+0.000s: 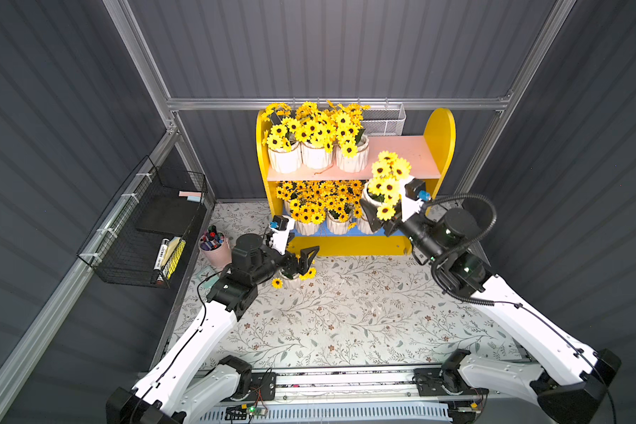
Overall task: Take the sunflower pots off the shelves
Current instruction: Pick up the sunflower pot from the shelf, then place the sunflower pot at the center of the board.
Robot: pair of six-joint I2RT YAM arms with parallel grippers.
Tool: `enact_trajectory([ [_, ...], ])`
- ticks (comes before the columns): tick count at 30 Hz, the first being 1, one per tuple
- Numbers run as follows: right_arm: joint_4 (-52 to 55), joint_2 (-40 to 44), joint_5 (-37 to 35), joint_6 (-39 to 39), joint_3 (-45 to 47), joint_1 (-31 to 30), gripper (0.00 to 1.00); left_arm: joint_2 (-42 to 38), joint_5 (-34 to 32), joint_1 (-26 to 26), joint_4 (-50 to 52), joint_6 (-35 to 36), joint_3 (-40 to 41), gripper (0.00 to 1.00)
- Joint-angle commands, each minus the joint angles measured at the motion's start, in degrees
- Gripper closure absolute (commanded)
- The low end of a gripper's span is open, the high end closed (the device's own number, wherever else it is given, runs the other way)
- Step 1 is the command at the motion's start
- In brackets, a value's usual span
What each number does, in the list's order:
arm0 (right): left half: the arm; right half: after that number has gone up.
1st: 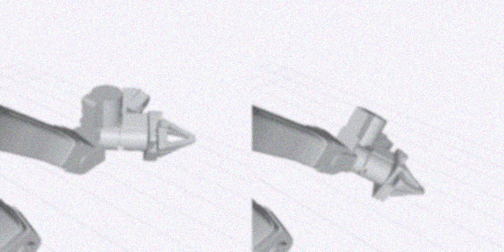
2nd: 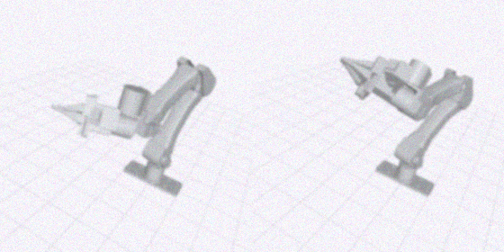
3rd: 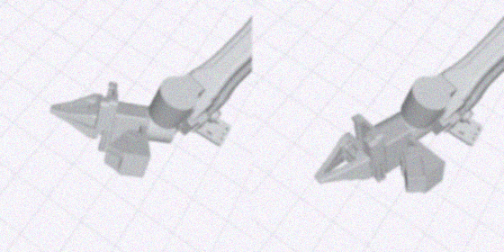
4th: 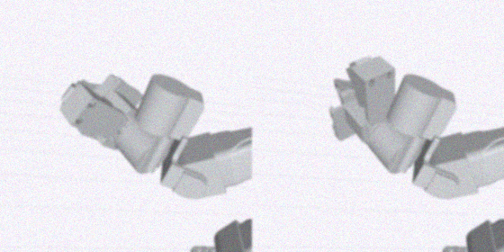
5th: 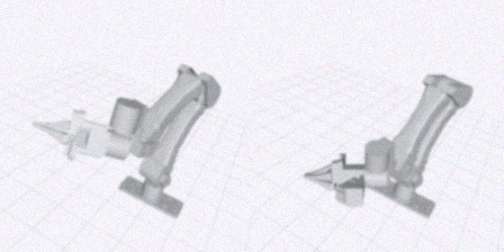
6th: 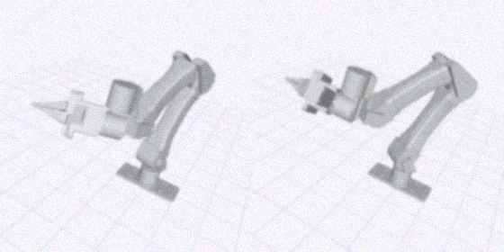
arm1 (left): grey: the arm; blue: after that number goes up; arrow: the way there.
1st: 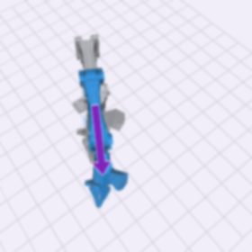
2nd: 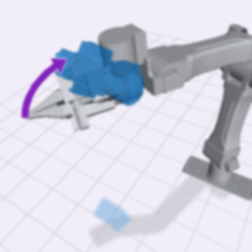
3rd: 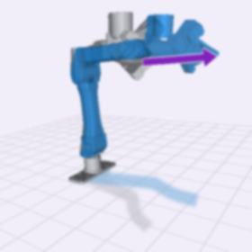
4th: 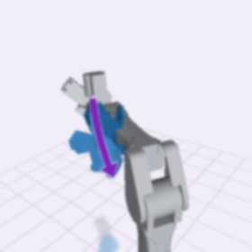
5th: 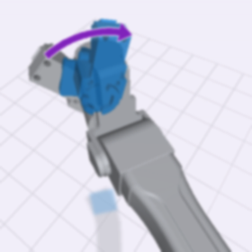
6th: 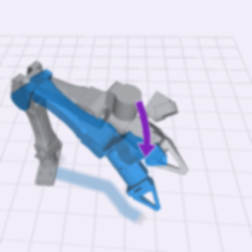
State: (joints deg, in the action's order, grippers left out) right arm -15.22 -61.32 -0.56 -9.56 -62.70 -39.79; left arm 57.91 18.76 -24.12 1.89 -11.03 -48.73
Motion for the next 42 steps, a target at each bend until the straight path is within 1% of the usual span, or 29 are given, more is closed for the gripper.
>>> enact_trajectory([
  [1,-8.91,4.93,-6.24,-1.56,7.13,-3.46,1.0,1.54,-4.62,-1.98,2.28,-0.78,0.02,0.01],
  [2,-10.3,5.85,-6.67,-0.51,10.34,-4.7,1.0,1.76,-5.73,-1.98,2.64,-0.91,-0.18,0.01],
  [4,-11.88,6.84,-7.6,1.99,14.92,-6.44,1.0,1.66,-9.94,-1.98,4.01,-1.35,-0.68,0.01],
  [7,-16.7,6.38,-8.31,3.83,21.95,-8.89,1.0,-0.16,-16.25,-1.95,5.38,-1.77,-0.58,0.01],
  [9,-20.81,5.15,-8.84,4.65,26.06,-10.24,1.0,-1.37,-23.29,-1.98,7.78,-2.54,-0.55,0.0],
  [11,-24.12,3.37,-8.54,6.61,28.85,-10.65,1.0,-1.75,-29.16,-1.98,9.79,-1.59,-1.06,0.0],
  [12,-24.11,2.3,-8.03,7.62,29.86,-10.74,1.0,-1.99,-31.81,-1.91,10.38,-1.27,-1.1,0.0],
  [14,-25.35,-0.23,-7.76,10.0,31.0,-10.92,1.0,-2.5,-34.68,-1.9,10.38,-0.38,-0.87,0.01],
  [18,-34.84,-9.28,-7.98,11.09,33.07,-11.54,1.0,-3.23,-38.73,-1.35,10.57,0.99,-0.7,0.01],
  [20,-39.03,-14.33,-8.07,11.75,33.06,-11.55,1.0,-3.49,-39.79,-0.6,10.51,1.23,-0.67,0.01],
  [24,-48.72,-24.09,-9.43,10.52,32.81,-11.55,1.0,-3.7,-39.96,0.39,9.95,2.0,-0.15,0.01],
  [27,-55.99,-29.7,-13.58,10.27,32.32,-11.49,1.0,-2.95,-40.32,0.87,9.91,3.06,-0.3,0.01],
  [29,-57.37,-32.65,-13.84,9.02,30.83,-11.5,1.0,-2.63,-39.99,1.15,10.15,3.18,-0.63,0.0],
  [32,-59.61,-36.07,-12.85,9.44,28.86,-11.5,1.0,-2.62,-39.2,1.66,10.55,3.46,-0.84,0.01],
  [36,-59.04,-39.79,-12.29,9.61,25.59,-11.44,1.0,-3.31,-38.81,1.62,10.61,3.52,-0.5,0.0],
  [38,-61.17,-42.07,-11.63,10.6,25.0,-11.47,1.0,-3.51,-38.34,1.64,10.73,3.39,-0.57,0.0],
  [40,-65.01,-44.28,-13.0,11.15,25.46,-11.46,1.0,-3.77,-37.32,1.57,10.68,3.04,-0.58,0.01],
  [42,-64.99,-45.01,-15.62,11.9,25.96,-11.49,1.0,-3.86,-36.23,1.53,10.6,2.55,-0.54,0.01],
])
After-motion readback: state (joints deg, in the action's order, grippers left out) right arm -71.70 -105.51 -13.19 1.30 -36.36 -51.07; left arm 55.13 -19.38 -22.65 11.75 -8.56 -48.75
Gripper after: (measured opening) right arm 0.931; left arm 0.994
